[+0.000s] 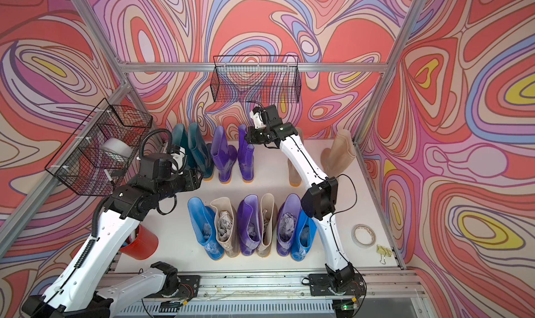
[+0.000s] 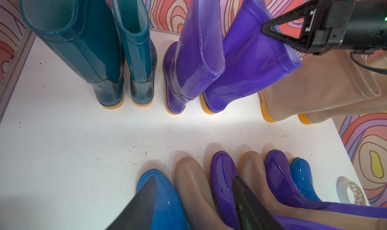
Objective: Match and arrange rain boots in pairs
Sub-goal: Pair a pair of rain boots at the center of the board.
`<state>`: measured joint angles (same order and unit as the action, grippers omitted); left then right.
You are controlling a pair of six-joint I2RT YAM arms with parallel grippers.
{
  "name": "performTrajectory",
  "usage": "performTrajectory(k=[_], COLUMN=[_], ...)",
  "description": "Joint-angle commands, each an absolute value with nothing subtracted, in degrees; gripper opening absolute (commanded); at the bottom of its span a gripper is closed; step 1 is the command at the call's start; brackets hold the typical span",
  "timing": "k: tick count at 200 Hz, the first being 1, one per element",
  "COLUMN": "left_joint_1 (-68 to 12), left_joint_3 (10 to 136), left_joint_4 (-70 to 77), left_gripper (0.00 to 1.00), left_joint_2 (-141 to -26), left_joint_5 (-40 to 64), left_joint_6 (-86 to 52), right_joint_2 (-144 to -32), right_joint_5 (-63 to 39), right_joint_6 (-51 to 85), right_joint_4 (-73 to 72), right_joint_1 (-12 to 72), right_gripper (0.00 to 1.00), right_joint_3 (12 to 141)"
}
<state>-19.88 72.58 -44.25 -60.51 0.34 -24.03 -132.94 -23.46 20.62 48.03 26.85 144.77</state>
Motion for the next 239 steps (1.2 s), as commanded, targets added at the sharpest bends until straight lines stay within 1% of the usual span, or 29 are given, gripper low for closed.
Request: performTrajectory(k=[1,28,53,64,76,104,164,203,223,228,239], left_joint_1=[-20.04,-20.09,-20.04,-20.05,-20.08,-20.04,-20.05,-20.08,-20.07,-20.06,-20.11], left_joint_3=[72.16,72.25,72.31,72.47,72.43,72.51,72.69,72.33,71.99,71.86,71.59], left_joint_4=[-45.88,-46.14,-45.92,-46.05,-46.02,-45.97,-45.62,-45.31,-45.42,-45.39,-45.26], left_gripper=[0.60,0.60,0.60,0.60,0.60,0.60,0.60,0.60,0.60,0.60,0.60], left_joint_2=[-60.51,-60.46,-60.54,-60.72,-60.78,-60.73,-60.98,-60.81,-60.43,-60.25,-60.02], left_joint_5=[-0.20,-0.25,-0.21,-0.13,-0.12,-0.10,-0.09,-0.09,-0.22,-0.31,-0.36], left_joint_6=[-23.79,-23.70,-23.81,-23.77,-23.82,-23.88,-23.72,-23.84,-23.88,-23.94,-24.06], right_joint_2=[-132.50,-132.40,-132.70,-132.86,-133.66,-135.36,-134.82,-135.60,-134.70,-134.35,-133.54], right_joint_5=[-24.24,-24.87,-26.04,-26.44,-27.47,-29.63,-28.69,-28.27,-27.53,-27.43,-27.00], right_joint_6=[20.67,20.92,21.42,22.17,23.00,25.45,30.57,31.84,31.13,31.12,30.72], right_joint_4=[42.44,41.40,40.73,40.05,39.64,38.31,32.74,31.55,31.50,31.09,30.67], right_joint_1=[27.59,28.06,28.30,28.30,28.32,28.31,29.05,30.17,30.69,30.80,30.74], right_gripper=[0.03,0.06,0.14,0.13,0.08,0.04,0.02,0.02,0.05,0.06,0.12], right_joint_3=[143.45,142.04,142.21,142.41,143.60,145.98,144.85,145.03,142.66,141.62,140.13])
